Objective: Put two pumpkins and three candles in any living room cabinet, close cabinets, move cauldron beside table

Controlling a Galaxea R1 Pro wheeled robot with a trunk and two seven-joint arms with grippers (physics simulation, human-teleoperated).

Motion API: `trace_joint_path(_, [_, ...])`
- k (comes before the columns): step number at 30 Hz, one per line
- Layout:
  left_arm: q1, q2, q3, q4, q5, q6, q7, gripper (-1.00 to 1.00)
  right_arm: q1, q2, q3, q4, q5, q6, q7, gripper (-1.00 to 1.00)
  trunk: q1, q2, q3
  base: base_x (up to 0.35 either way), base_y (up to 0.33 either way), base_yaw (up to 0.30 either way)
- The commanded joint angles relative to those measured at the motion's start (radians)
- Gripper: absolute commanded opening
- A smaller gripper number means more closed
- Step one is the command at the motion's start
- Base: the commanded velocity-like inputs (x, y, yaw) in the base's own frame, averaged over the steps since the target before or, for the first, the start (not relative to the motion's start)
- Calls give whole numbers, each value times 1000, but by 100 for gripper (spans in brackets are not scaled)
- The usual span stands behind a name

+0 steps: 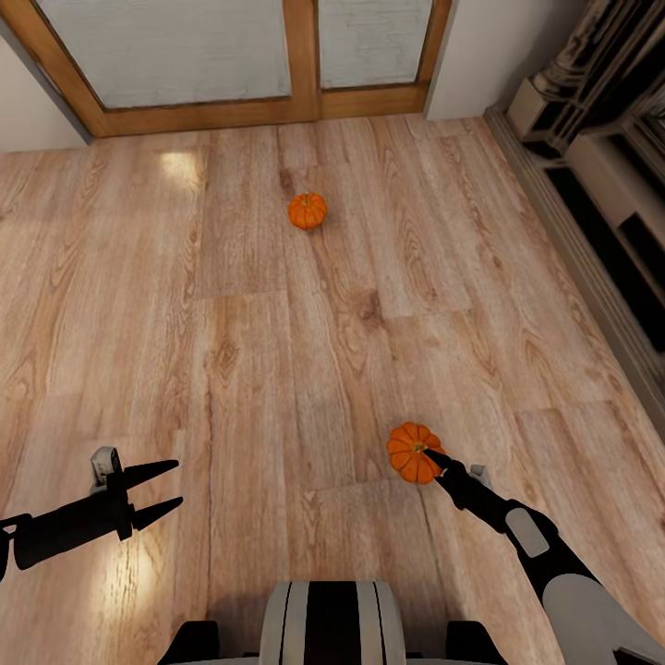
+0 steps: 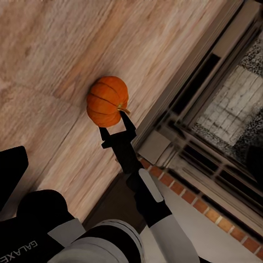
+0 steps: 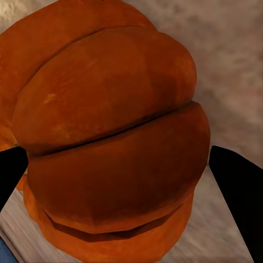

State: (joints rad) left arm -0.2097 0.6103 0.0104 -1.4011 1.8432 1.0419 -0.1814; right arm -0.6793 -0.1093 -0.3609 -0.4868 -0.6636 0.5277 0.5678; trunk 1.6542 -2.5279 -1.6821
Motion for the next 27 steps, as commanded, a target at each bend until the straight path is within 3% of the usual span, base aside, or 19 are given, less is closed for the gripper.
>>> trace_joint_path(1, [0, 0, 0, 1, -10, 3, -10, 100, 0, 0, -4, 0, -4, 8, 1, -100, -1, 0, 3, 0, 0, 0])
trace_joint_path(27, [0, 0, 2, 1, -22, 1, -2, 100, -1, 0, -5, -8, -4, 9, 10, -100, -12, 6, 104, 0, 0, 0])
